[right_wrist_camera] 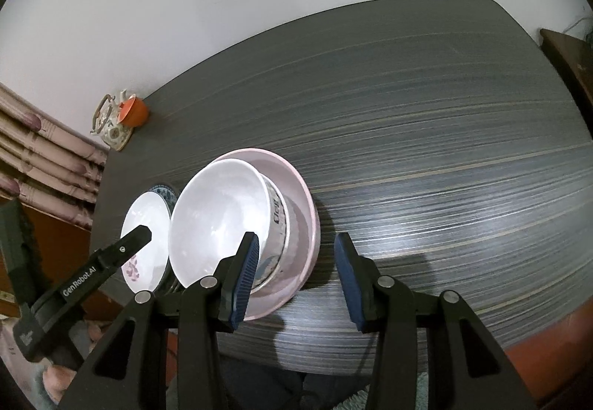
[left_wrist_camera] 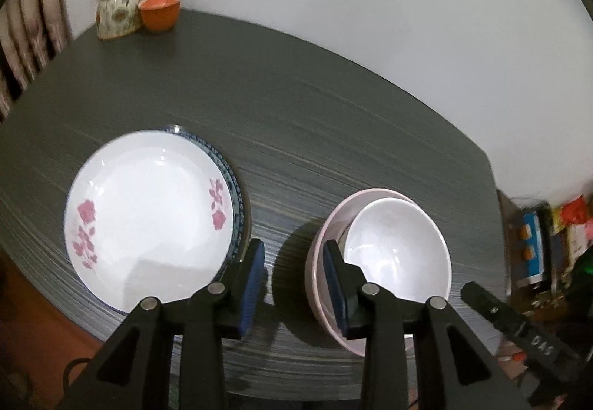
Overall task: Organize plates and bowls
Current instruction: 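Lift the pink bowl stack and carry it toward the plate stack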
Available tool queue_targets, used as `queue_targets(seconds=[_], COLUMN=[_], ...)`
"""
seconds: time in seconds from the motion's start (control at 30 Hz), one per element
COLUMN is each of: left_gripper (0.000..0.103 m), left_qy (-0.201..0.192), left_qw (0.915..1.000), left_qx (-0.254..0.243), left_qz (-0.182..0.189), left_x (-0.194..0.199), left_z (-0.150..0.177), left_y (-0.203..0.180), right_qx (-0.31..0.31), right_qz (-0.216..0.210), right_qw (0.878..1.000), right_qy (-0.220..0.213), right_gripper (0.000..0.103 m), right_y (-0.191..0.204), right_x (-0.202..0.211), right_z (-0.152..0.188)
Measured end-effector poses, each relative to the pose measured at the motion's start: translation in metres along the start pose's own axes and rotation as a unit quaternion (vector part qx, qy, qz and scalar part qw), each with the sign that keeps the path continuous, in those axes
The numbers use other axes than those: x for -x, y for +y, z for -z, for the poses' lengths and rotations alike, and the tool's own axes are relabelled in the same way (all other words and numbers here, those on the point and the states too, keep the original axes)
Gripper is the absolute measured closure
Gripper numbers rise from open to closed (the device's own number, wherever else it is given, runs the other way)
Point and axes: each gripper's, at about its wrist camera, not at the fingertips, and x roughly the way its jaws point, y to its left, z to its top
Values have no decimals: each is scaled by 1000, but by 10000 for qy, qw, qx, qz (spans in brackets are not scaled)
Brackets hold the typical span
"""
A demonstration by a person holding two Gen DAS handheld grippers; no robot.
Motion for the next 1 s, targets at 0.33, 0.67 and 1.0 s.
queue_targets(seconds=[0.33,0.67,1.0], left_gripper=[70,70,69], left_qy=[704,1217,1216], left_qw=[9931,9871,9906], left_qx=[706,903,611], left_qz=[624,510,160], left_x=[-17,-40,-55], left_z=[-4,-1,-3], left_y=[17,20,10], right_qx=[-266,-332,-229], right_qz=[-4,176,377], right_qw=[9993,9980,9969], right_qy=[277,513,645], right_gripper=[62,62,63], right_y=[-15,-17,-14], right_x=[-13,-32,-51], right_z=[-2,0,-1])
